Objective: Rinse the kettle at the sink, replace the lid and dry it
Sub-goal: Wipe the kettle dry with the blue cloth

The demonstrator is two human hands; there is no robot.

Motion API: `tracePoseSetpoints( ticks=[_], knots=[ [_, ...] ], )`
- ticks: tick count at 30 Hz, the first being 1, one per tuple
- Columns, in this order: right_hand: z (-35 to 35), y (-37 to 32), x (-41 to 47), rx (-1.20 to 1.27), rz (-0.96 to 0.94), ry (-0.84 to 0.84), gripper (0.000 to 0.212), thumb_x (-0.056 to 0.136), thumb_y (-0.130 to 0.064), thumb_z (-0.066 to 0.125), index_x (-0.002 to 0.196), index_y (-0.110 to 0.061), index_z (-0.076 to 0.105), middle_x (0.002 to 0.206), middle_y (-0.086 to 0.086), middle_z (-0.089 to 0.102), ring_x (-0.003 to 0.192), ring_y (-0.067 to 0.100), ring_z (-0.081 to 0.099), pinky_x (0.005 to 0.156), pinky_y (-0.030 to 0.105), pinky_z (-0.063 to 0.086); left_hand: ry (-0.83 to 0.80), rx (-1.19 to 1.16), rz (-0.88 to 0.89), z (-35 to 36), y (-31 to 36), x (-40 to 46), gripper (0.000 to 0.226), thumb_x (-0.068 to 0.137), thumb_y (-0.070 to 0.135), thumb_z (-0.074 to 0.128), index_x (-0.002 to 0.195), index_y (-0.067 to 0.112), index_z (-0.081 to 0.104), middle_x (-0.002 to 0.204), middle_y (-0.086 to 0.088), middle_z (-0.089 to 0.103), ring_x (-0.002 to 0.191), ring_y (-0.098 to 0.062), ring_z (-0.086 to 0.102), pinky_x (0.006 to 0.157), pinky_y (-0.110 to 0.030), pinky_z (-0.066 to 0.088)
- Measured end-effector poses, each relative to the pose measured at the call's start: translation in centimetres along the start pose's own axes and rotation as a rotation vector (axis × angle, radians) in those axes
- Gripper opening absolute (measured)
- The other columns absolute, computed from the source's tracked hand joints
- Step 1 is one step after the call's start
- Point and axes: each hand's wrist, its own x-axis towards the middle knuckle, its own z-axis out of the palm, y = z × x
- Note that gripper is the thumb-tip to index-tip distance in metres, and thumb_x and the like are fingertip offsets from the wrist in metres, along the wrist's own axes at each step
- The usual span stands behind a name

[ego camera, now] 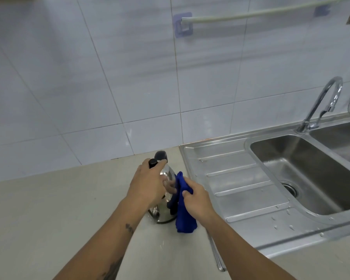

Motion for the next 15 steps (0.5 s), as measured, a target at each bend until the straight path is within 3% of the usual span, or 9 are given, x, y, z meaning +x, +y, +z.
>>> tracePoseSetpoints(
  ticks=[2,5,8,10,11,15],
  knots=[
    [-0.1,-0.4,-0.2,0.024,-0.048,0.025,0.039,0.099,-0.008,0.05,0.13,-0.031,0.058,0.114,-0.007,0.067,0.098,0.014,0.065,0.086,0.03,0.056,-0.023,-0.037,0.049,-0.5,-1.1,0.3,0.06,0.095,0.014,0.052,0.147,0.04,0.036,0.149,0.009,0.033,0.123,-0.017,0.043,0.091,-0.022,0.034],
    [0.3,-1.4,-0.2,0.069,-0.163,0.113,0.043,0.099,-0.014,0.054,0.138,-0.031,0.055,0.124,-0.013,0.065,0.106,0.008,0.064,0.089,0.025,0.054,-0.075,-0.105,0.102,-1.1,-2.3,0.6,0.051,0.1,0.015,0.047,0.143,0.041,0.043,0.141,0.014,0.037,0.122,-0.012,0.044,0.094,-0.021,0.03],
    [1.4,-2.3,-0.3,0.101,-0.247,0.184,0.042,0.1,-0.011,0.052,0.139,-0.028,0.057,0.128,-0.014,0.062,0.114,0.005,0.059,0.097,0.018,0.048,-0.058,-0.123,0.121,-0.8,-2.0,0.4,0.054,0.095,0.01,0.05,0.141,0.037,0.046,0.132,0.009,0.04,0.121,-0.013,0.043,0.094,-0.021,0.033],
    [2.2,-2.1,-0.4,0.151,-0.207,0.197,0.043,0.1,-0.008,0.048,0.136,-0.03,0.06,0.128,-0.013,0.063,0.115,0.005,0.059,0.095,0.013,0.044,0.025,-0.176,0.047,0.1,-1.0,0.0,0.055,0.087,0.01,0.052,0.137,0.034,0.049,0.129,0.005,0.042,0.116,-0.016,0.045,0.093,-0.025,0.04],
    [2.5,-1.6,-0.3,0.182,-0.162,0.186,0.044,0.1,-0.007,0.046,0.132,-0.033,0.062,0.124,-0.012,0.066,0.112,0.007,0.062,0.094,0.016,0.048,0.092,-0.196,-0.006,0.8,-0.5,-0.3,0.052,0.086,0.013,0.051,0.134,0.033,0.05,0.13,0.003,0.042,0.117,-0.017,0.045,0.097,-0.029,0.042],
    [2.4,-0.1,-0.2,0.263,0.01,0.042,0.052,0.099,-0.006,0.039,0.118,-0.046,0.067,0.101,-0.005,0.075,0.091,0.025,0.072,0.088,0.051,0.059,0.431,-0.133,-0.076,4.1,0.4,-0.5,0.031,0.094,0.026,0.039,0.119,0.025,0.057,0.126,-0.006,0.048,0.123,-0.025,0.042,0.106,-0.04,0.036]
  ],
)
